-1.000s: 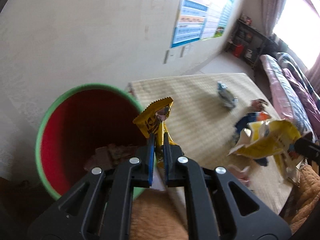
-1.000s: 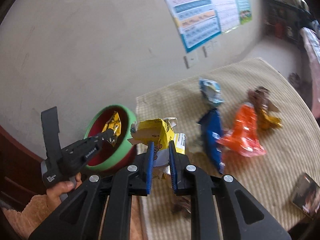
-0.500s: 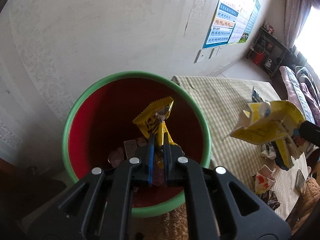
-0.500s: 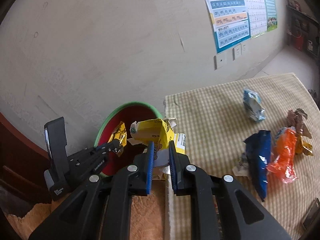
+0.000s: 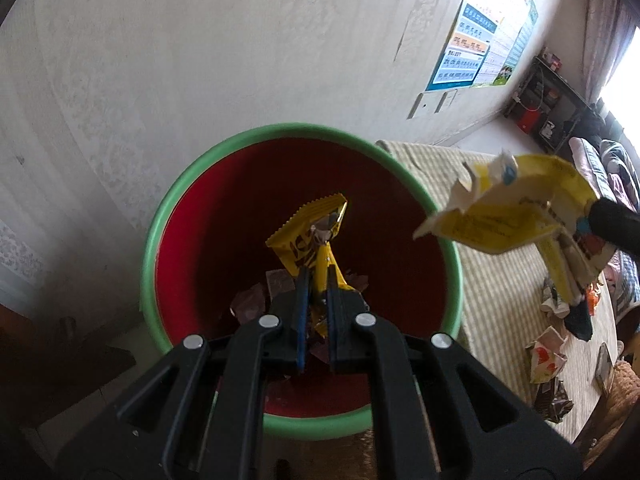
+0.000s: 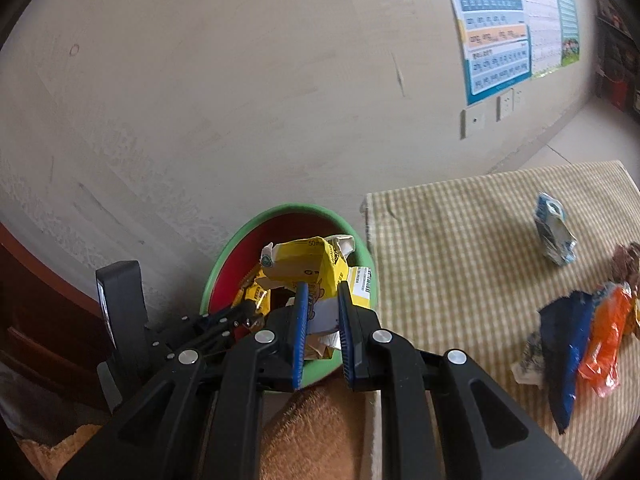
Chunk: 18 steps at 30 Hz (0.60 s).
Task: Collect trash
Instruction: 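Open both grippers over the red bucket to drop the yellow wrappers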
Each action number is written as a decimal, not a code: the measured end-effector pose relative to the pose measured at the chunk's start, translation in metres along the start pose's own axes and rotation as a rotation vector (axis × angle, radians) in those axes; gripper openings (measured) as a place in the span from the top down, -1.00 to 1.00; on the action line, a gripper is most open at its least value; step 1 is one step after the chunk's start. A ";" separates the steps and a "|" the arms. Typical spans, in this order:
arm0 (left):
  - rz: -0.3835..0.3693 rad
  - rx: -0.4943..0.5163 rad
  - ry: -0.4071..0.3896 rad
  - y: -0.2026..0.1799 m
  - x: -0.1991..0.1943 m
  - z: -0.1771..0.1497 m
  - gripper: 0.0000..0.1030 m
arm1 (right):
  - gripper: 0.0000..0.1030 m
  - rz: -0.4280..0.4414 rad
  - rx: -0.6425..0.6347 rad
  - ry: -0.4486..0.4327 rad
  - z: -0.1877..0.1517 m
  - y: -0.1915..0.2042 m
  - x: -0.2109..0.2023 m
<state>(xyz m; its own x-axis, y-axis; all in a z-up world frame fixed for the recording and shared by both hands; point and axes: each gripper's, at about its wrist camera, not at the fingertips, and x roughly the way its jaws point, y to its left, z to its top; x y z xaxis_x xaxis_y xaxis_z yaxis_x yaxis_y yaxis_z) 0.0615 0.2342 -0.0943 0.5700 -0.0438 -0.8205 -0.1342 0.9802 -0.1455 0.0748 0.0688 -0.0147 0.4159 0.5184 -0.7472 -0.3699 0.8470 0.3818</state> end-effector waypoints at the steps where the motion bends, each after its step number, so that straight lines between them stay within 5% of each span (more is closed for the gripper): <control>1: 0.001 -0.003 0.004 0.002 0.001 -0.001 0.86 | 0.72 0.001 -0.004 0.003 0.001 0.002 0.002; 12: 0.019 -0.032 0.031 0.016 0.009 0.000 0.84 | 0.65 0.049 -0.012 0.060 0.005 0.017 0.038; 15: 0.031 -0.065 0.034 0.021 0.009 0.000 0.16 | 0.45 0.067 0.027 0.049 0.004 0.012 0.037; 18: 0.041 -0.064 0.034 0.020 0.007 -0.002 0.13 | 0.45 0.053 0.045 0.036 0.000 0.002 0.027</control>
<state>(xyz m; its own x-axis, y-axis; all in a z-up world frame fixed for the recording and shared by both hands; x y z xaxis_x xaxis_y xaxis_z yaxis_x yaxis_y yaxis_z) 0.0613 0.2529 -0.1044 0.5350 -0.0117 -0.8448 -0.2088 0.9670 -0.1457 0.0849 0.0840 -0.0339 0.3661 0.5588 -0.7441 -0.3522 0.8233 0.4450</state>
